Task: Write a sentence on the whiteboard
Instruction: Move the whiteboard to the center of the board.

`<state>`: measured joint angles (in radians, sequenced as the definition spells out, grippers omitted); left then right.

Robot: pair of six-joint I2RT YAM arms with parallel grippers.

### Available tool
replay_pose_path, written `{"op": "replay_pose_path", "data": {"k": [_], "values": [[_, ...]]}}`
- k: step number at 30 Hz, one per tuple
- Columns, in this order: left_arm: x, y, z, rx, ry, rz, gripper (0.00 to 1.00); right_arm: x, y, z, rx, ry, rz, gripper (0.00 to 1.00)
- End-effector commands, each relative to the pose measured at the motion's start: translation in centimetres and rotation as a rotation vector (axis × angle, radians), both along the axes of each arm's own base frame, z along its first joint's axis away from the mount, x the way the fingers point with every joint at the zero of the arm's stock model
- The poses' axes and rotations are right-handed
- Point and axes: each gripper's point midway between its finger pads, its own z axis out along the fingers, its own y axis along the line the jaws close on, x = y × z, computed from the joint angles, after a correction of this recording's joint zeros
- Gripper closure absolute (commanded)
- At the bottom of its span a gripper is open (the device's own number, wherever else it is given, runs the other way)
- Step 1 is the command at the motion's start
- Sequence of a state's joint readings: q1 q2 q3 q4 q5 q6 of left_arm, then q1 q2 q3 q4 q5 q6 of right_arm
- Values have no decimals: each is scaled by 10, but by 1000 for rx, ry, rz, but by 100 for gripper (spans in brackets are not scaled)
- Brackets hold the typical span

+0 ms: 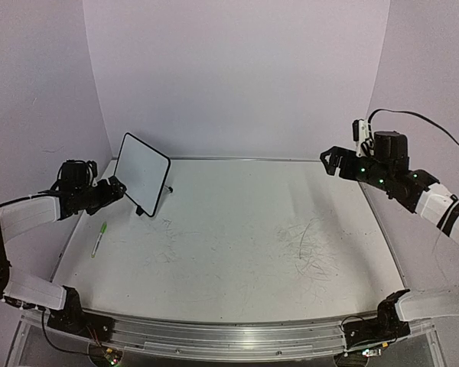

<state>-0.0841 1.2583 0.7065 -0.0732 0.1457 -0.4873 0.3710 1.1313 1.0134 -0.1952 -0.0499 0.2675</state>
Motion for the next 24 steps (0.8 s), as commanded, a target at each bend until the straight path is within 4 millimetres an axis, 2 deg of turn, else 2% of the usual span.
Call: {"op": "replay_pose_path", "data": {"k": [1, 5, 7, 15, 17, 22, 24], "values": [[2, 5, 15, 13, -65, 23, 2, 1, -3, 23, 6, -73, -12, 2], [10, 13, -2, 34, 5, 68, 1, -4, 14, 25, 54, -67, 81, 2], [16, 14, -19, 38, 69, 66, 3, -6, 16, 25, 64, -66, 91, 2], [47, 12, -69, 58, 222, 56, 19, -16, 17, 14, 97, -37, 105, 2], [54, 10, -77, 59, 241, 49, 27, -18, 18, 12, 105, -31, 110, 2], [69, 15, -96, 90, 278, 67, 32, -23, 14, 11, 110, -35, 100, 2], [77, 13, -104, 91, 291, 58, 40, -23, 14, 10, 112, -33, 99, 2]]}}
